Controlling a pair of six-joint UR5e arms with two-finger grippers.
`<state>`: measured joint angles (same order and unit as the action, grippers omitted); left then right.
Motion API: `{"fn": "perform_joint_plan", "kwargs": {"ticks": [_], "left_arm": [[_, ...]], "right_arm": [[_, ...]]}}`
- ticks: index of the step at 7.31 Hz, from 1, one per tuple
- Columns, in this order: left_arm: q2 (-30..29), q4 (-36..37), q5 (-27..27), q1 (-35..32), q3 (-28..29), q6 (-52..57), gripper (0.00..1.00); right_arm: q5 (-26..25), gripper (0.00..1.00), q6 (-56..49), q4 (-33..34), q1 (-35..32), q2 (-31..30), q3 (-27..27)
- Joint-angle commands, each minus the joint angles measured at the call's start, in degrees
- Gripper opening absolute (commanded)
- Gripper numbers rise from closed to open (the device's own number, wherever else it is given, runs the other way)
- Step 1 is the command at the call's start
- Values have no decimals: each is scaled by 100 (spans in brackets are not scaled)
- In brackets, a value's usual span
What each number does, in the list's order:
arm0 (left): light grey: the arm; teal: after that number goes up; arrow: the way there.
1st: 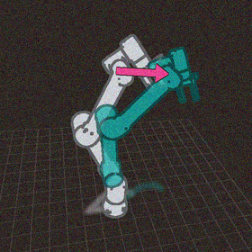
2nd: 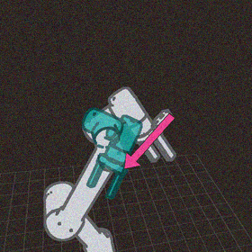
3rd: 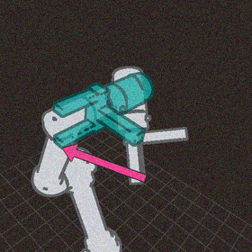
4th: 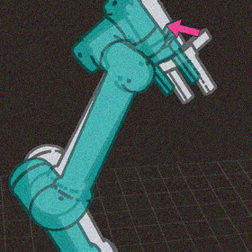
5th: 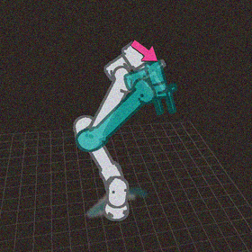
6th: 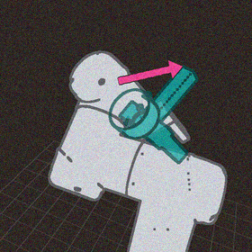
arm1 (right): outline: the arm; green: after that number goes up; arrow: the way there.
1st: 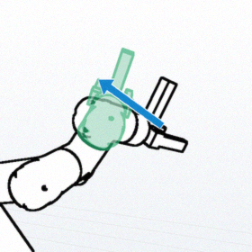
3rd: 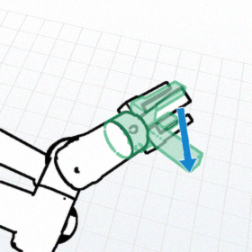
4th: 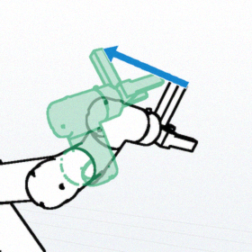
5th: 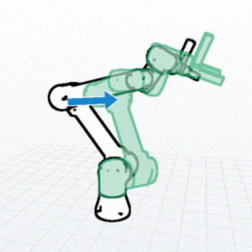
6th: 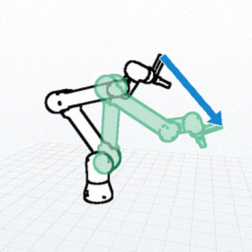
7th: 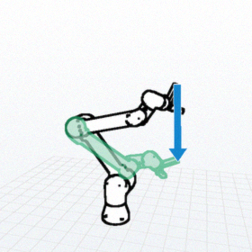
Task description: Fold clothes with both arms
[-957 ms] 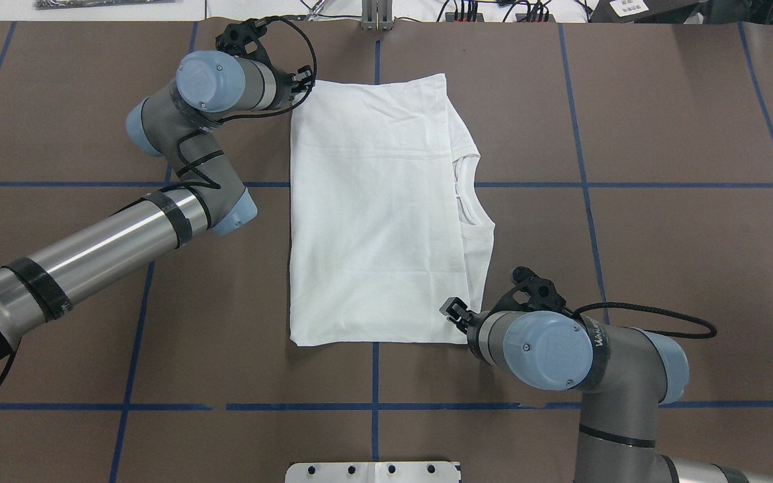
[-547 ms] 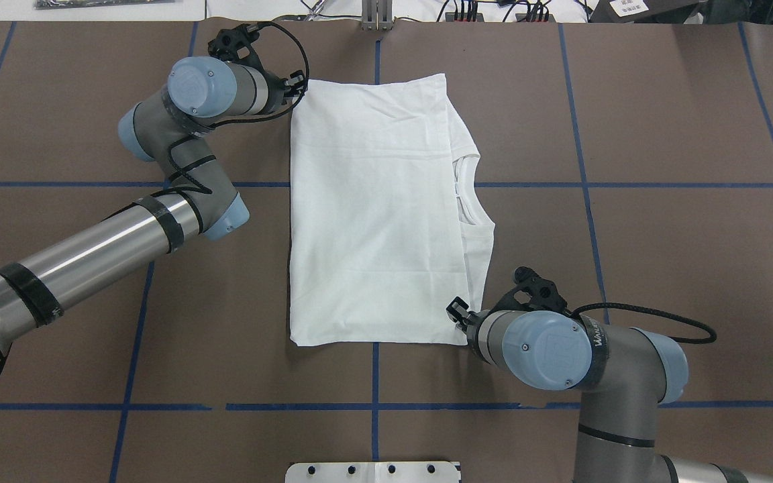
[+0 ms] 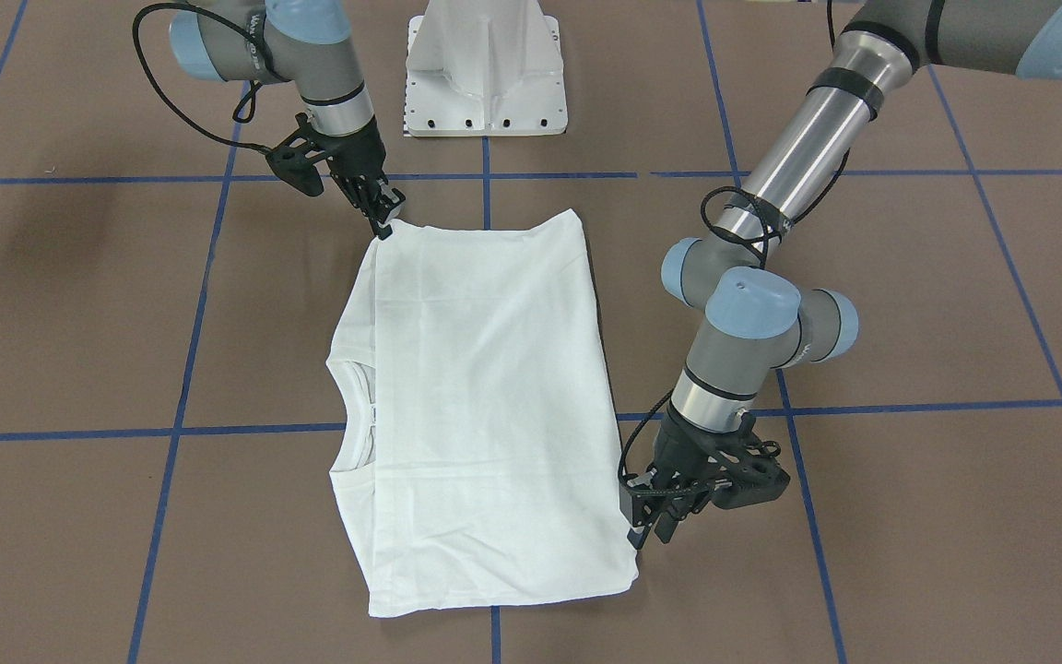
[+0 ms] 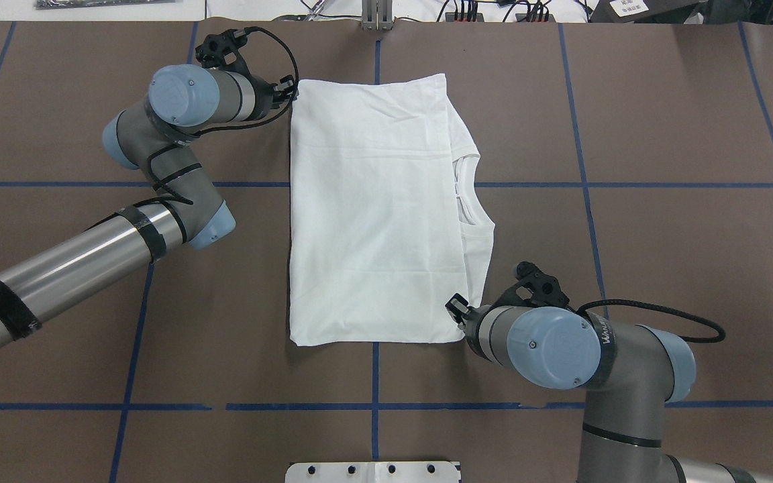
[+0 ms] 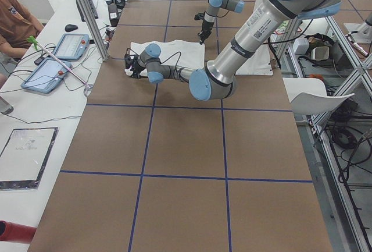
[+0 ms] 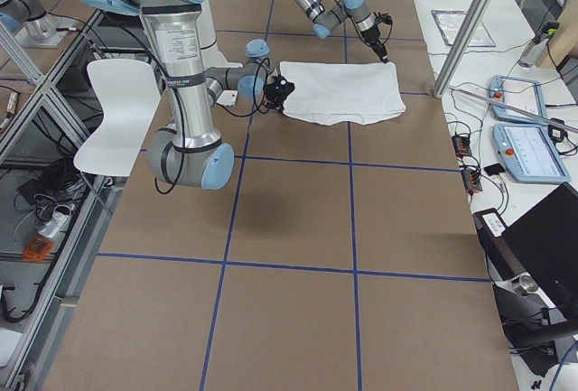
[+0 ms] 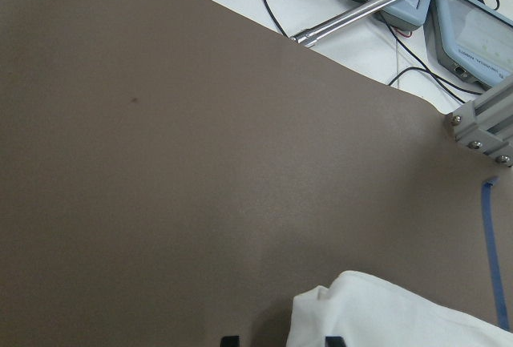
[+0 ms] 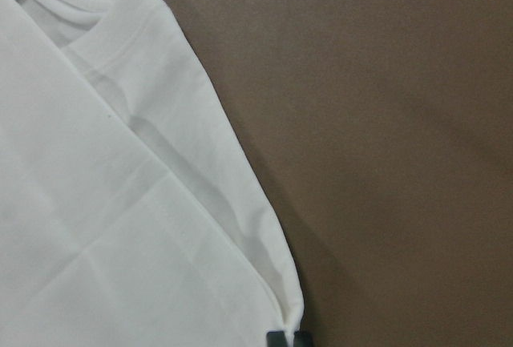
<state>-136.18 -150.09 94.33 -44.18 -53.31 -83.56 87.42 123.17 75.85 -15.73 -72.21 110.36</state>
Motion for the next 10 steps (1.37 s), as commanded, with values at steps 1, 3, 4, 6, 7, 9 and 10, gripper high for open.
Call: {"fn": "perform_joint_plan", "kwargs": {"ticks": [1,3,4,6,7,9,10], "left_arm": [[912,76,277,442,-1551,-333,47],[2107,940,455,1100,-3779,-1352,47],[2696,1416,316,1496,-4784,-1600,47],[3620,1919,-201,2130,-5661,-1804,49],[3703,1965,-195,2237,-5664,-1839,51],[3207,2418,-213,2920,-5454,-2172,52],[2698,2901,-213,2933,-5288,-2173,52]], "right_arm": [[3,0,223,9,34,-73,125],[12,0,304,184,140,-82,274],[21,0,304,185,131,-100,310],[47,0,295,193,122,-126,389],[56,0,287,193,122,-152,389],[56,0,287,193,122,-153,398],[47,0,287,193,131,-153,407]]}}
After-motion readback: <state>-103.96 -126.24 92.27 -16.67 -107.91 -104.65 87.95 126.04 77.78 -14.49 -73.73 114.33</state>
